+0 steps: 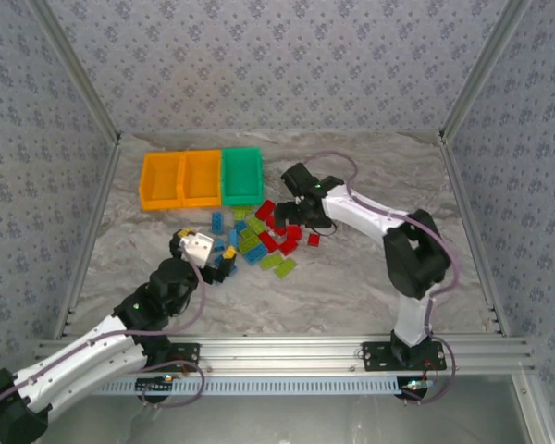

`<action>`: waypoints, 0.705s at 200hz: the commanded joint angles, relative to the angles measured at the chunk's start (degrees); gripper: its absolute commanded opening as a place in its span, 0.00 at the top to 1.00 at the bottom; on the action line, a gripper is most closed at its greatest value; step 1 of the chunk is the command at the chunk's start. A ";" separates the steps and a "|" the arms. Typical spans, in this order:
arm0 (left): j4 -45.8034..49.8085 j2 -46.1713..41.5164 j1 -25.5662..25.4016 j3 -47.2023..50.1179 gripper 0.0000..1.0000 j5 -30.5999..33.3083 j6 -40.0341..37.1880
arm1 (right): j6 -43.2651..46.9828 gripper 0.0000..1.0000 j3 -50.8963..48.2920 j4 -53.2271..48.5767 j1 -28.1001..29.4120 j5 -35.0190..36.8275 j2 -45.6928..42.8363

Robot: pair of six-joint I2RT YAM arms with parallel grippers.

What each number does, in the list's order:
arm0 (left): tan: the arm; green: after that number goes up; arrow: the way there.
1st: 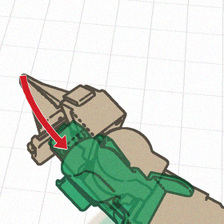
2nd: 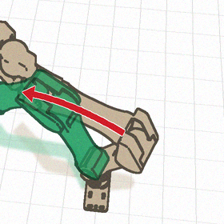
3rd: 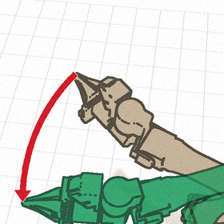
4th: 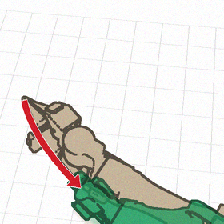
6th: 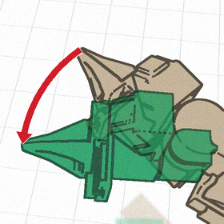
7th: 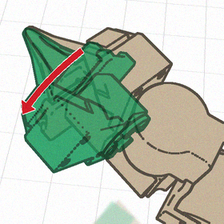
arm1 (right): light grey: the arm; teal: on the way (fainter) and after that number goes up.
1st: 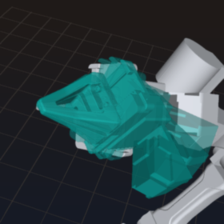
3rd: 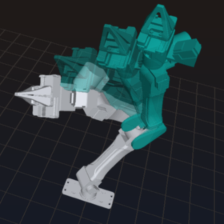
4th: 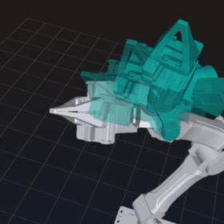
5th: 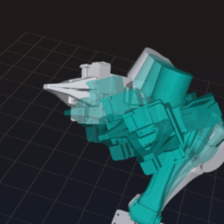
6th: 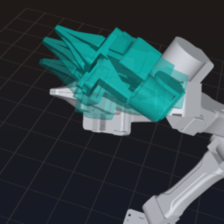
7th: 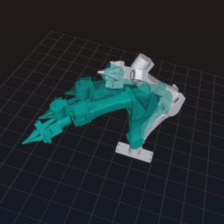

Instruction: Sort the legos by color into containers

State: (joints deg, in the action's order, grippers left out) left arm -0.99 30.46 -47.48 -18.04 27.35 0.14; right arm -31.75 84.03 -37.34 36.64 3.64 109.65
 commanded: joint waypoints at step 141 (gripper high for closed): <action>1.00 0.68 1.98 0.99 0.01 1.82 3.20 | -0.32 0.54 10.11 3.15 -2.55 2.89 14.49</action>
State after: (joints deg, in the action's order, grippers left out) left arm 0.25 31.99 -45.74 -17.08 27.94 2.68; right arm -33.45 92.31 -31.94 33.34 2.26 123.70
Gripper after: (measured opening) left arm 0.993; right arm 0.524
